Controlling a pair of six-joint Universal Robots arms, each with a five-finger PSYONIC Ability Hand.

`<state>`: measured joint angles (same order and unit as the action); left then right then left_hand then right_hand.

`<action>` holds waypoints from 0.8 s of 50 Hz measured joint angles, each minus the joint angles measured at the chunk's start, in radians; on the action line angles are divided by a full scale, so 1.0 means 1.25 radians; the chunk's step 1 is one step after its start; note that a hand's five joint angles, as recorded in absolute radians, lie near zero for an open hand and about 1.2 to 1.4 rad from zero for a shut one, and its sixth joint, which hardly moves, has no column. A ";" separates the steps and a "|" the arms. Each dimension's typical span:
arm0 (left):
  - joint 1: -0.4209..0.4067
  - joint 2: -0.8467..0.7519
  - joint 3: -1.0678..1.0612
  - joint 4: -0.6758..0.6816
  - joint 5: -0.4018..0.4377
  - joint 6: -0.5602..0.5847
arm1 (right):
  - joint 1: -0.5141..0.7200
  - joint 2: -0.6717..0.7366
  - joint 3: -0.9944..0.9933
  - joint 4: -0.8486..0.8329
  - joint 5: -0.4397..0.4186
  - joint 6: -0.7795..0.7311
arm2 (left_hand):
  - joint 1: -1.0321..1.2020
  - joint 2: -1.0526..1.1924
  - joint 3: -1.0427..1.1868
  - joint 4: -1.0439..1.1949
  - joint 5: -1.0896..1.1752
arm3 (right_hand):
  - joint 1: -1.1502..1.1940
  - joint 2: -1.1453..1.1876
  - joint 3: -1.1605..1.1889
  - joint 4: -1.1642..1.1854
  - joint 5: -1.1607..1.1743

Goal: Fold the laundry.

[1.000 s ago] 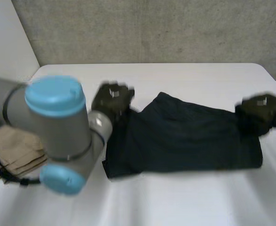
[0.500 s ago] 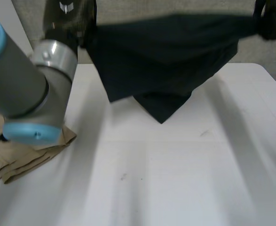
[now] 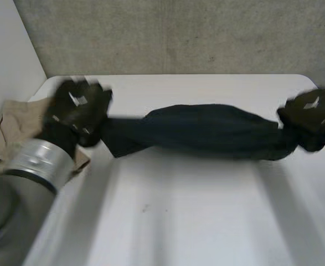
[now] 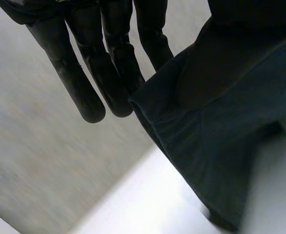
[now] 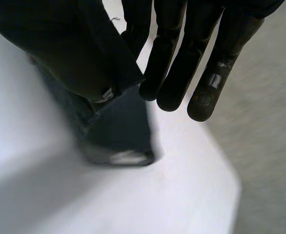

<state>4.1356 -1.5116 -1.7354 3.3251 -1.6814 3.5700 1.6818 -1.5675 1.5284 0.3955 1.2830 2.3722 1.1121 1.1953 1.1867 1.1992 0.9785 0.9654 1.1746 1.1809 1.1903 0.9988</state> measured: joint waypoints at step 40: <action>0.016 -0.394 0.465 0.022 -0.002 -0.062 | 0.252 0.359 -0.468 -0.234 0.172 0.214 | 0.000 0.002 0.003 0.000 0.000 | 0.008 0.005 0.003 0.000 0.000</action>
<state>4.1555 -2.0041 -1.1546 3.3520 -1.6835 3.4931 1.9972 -1.1189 0.9435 0.1031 1.4985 2.6400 1.1122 1.1972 1.1902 1.1994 0.9786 0.9751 1.1812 1.1847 1.1905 0.9989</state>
